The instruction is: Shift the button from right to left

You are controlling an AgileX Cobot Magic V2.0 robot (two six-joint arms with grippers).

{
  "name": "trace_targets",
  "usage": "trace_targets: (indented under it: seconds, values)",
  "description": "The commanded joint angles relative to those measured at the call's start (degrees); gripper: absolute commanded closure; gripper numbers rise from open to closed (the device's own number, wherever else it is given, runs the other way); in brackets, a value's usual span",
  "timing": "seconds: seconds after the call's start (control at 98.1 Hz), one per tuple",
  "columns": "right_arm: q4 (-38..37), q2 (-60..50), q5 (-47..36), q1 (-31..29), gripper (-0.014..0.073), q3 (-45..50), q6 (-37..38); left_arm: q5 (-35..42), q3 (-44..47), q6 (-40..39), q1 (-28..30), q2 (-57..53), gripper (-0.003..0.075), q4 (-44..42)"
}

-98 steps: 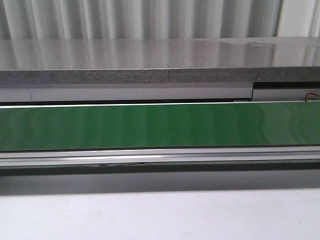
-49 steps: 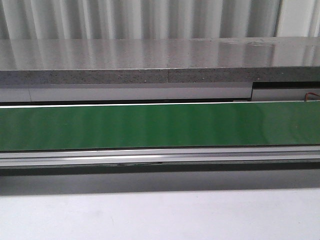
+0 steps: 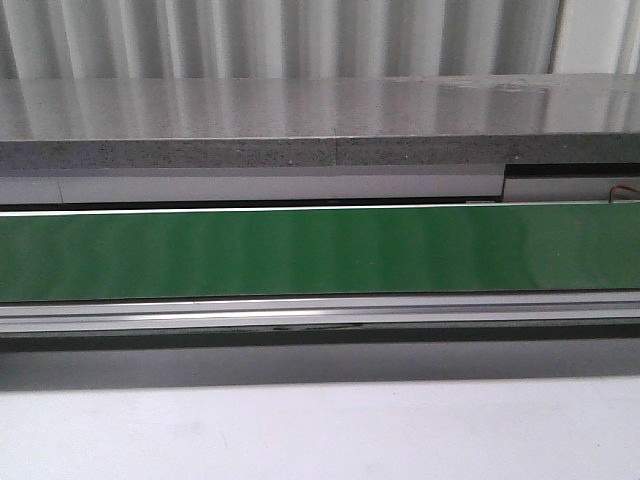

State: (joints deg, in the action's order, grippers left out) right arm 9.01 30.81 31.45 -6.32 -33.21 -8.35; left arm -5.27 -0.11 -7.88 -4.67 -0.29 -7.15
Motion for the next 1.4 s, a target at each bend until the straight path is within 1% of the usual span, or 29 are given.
trace_targets:
  seconds: [0.0, 0.581, 0.673, 0.785, 0.927, 1.111, 1.274, 1.386]
  values:
    - [0.07, 0.1, -3.82, 0.05, 0.0661, -1.53, -0.46, 4.9, 1.4, -0.51, -0.36, -1.94, 0.074, 0.44]
    - [0.01, 0.1, -3.81, 0.05, 0.0661, -1.53, -0.46, 4.9, 1.4, -0.51, -0.36, -1.94, 0.074, 0.44]
    - [0.01, -0.03, -4.63, 0.3, 0.0661, -1.47, -0.46, 4.9, 1.4, -0.51, -0.36, -1.94, 0.074, 0.44]
    - [-2.27, -1.67, -7.79, 1.95, 0.0661, -0.3, -0.41, 4.9, 1.4, -0.51, -0.36, -1.94, 0.074, 0.44]
    - [-4.49, -7.58, -14.37, 4.3, 0.0661, 5.22, -0.41, 4.9, 1.4, -0.51, -0.36, -1.94, 0.074, 0.44]
    - [-4.61, -17.27, -23.84, 4.36, 0.0661, 15.71, 1.04, 4.9, 1.4, -0.51, -0.36, -1.94, 0.074, 0.44]
    - [-4.61, -26.3, -28.2, 4.36, 0.0661, 24.41, 1.41, 4.9, 1.4, -0.51, -0.36, -1.94, 0.074, 0.44]
    - [-6.83, -30.92, -29.68, 4.36, 0.0661, 28.83, 4.94, 4.9, 1.4, -0.51, -0.36, -1.94, 0.074, 0.44]
